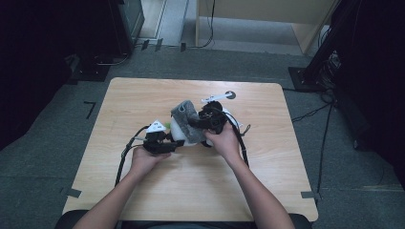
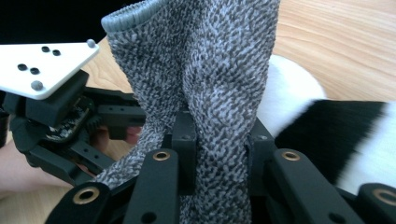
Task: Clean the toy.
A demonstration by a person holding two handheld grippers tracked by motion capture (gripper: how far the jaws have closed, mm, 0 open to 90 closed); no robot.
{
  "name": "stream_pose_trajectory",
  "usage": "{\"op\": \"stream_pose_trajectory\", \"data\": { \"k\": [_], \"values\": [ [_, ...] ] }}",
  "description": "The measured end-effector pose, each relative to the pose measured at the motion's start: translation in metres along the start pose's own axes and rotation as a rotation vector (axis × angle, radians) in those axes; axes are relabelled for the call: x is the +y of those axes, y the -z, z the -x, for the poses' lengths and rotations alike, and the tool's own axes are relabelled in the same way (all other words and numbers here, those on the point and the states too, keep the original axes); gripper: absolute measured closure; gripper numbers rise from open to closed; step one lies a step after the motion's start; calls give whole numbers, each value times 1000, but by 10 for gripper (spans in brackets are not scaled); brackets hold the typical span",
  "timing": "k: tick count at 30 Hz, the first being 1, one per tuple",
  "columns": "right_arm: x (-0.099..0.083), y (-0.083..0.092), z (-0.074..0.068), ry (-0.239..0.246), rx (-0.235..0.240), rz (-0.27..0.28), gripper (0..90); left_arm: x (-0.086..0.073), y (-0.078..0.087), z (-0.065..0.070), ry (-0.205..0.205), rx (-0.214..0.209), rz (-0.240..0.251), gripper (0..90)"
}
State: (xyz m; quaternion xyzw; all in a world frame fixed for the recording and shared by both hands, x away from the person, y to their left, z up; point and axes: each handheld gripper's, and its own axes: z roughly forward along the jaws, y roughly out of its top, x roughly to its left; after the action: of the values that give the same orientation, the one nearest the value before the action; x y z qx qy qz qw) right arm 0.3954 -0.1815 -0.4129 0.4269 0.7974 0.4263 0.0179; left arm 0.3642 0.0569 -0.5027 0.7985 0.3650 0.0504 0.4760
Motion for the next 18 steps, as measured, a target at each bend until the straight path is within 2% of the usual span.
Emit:
{"op": "stream_pose_trajectory", "data": {
  "k": [5,11,16,18],
  "values": [
    [-8,16,18,-50,-6,22,743,2,0,-1,-3,-4,-4,459],
    [-12,28,28,-77,-1,44,744,3,0,-1,2,-8,-4,458],
    [-19,48,42,-115,-2,80,746,5,0,-2,3,-12,-3,461],
    [-21,52,45,-121,-5,88,746,6,0,-2,6,-14,-7,461]
  ]
}}
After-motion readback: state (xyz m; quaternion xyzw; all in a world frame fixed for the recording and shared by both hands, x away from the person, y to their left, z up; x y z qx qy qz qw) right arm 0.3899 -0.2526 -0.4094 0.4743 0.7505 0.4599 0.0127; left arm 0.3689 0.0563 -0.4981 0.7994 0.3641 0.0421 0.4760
